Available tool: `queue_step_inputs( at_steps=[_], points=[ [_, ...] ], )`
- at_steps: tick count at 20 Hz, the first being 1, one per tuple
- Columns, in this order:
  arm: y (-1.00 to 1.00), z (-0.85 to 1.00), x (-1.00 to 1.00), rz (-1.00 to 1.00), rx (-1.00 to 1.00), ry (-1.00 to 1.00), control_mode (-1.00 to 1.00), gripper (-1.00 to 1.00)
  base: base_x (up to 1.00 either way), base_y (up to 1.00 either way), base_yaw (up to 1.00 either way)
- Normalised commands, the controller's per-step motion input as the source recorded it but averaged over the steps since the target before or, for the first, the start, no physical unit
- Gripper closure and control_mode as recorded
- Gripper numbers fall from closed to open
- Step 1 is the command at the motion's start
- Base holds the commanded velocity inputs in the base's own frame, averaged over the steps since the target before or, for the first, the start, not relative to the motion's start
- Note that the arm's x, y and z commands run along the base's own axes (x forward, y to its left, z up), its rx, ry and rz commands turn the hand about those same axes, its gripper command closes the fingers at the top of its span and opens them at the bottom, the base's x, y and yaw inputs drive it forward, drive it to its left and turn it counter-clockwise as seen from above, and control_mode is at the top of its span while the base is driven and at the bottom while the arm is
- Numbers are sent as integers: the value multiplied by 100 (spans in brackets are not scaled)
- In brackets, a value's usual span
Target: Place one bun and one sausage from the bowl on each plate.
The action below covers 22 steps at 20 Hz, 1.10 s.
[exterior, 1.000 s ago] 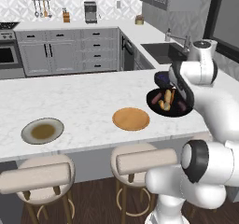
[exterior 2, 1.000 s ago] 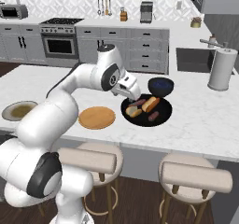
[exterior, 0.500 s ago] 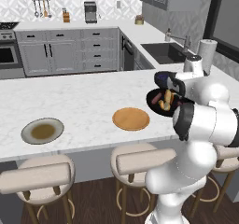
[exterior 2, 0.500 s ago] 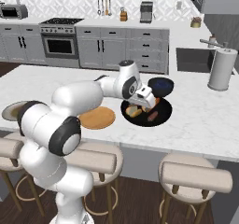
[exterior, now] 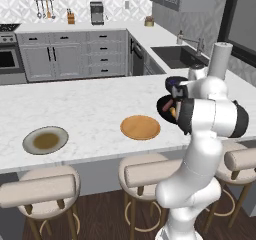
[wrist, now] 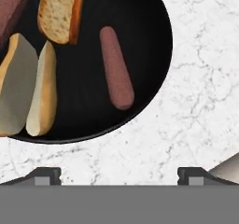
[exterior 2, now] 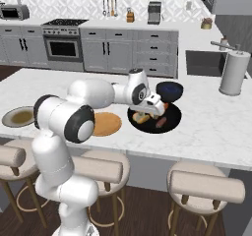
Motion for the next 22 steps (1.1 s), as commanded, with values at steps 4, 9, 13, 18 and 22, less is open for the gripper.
queue_step_inputs(
  at_steps=[4,9,13,18,22],
  points=[
    [-45,-18,67,18,2,6,-100,-100,0,0,0],
    [-33,-36,34,19,0,11,-100,-100,0,0,0],
    [-7,-38,18,14,0,1,-100,-100,0,0,0],
    [-5,-47,12,9,0,4,-100,-100,0,0,0],
    [0,-55,3,9,0,5,-100,-100,0,0,0]
  ],
)
